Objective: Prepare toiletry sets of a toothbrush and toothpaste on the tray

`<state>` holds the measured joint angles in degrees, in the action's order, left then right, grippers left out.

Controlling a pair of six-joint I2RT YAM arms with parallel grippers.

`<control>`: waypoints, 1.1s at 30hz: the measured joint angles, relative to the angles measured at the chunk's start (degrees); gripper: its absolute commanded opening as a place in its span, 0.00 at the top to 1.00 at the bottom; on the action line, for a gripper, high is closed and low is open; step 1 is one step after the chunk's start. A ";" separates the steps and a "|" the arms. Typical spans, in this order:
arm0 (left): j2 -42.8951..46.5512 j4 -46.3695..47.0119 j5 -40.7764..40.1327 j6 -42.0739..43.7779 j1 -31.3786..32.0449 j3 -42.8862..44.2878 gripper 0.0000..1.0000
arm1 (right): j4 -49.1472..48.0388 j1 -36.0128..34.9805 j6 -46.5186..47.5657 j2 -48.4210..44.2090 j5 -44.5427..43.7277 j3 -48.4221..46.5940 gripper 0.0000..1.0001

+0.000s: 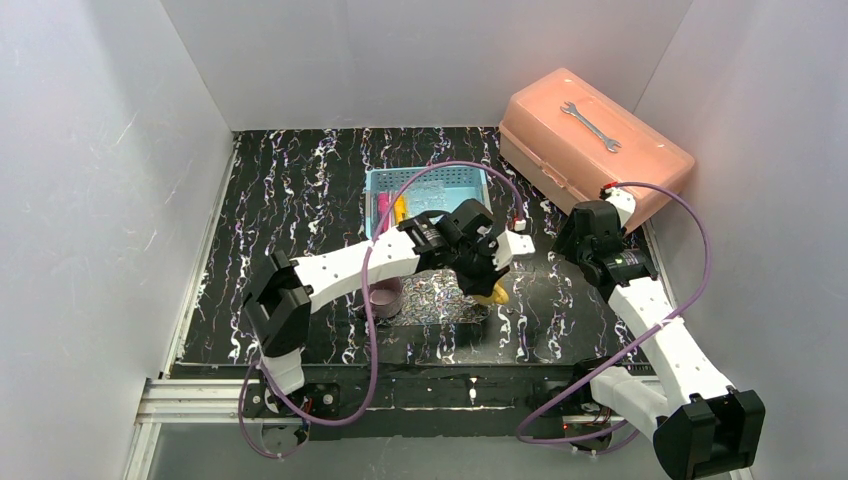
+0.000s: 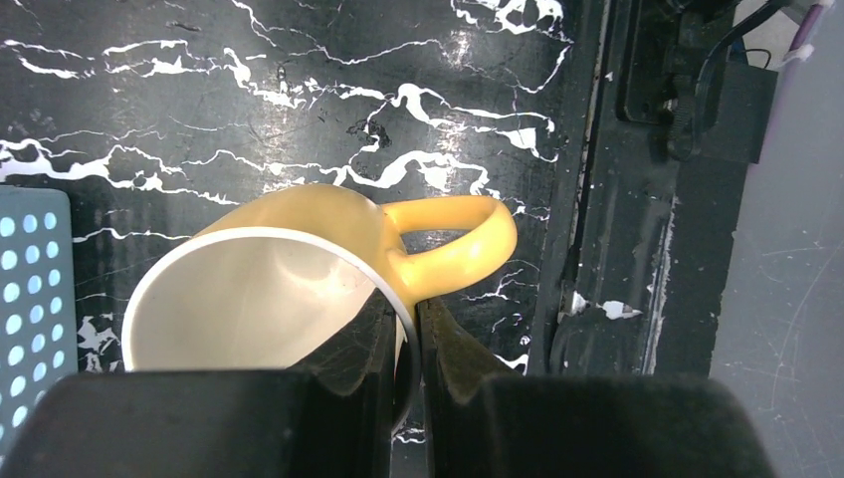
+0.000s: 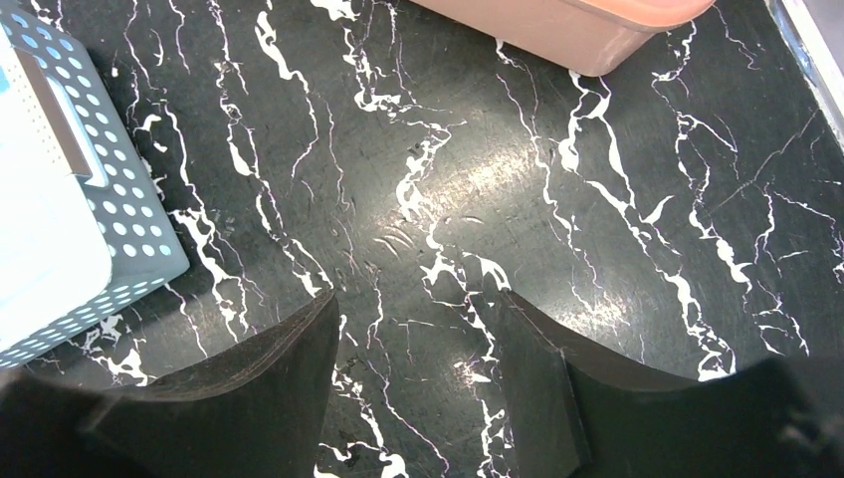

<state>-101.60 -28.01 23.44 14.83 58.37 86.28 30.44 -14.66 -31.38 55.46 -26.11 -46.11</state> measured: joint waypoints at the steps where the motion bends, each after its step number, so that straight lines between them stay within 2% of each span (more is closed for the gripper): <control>1: -0.46 0.35 -0.02 -0.09 0.00 -0.20 1.00 | -0.26 0.02 0.00 -0.02 0.15 0.07 0.33; 16: -6.01 1.88 -0.33 0.07 0.00 -0.85 1.00 | -1.97 0.39 0.07 0.04 1.66 0.92 0.32; 33: -6.23 1.16 -4.20 2.64 0.04 -0.83 1.00 | -2.36 0.39 0.09 0.52 2.54 1.03 0.32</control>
<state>-107.83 -26.85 19.25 17.47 58.41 85.45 28.08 -14.26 -31.29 55.99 -23.57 -45.08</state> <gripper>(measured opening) 0.081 0.680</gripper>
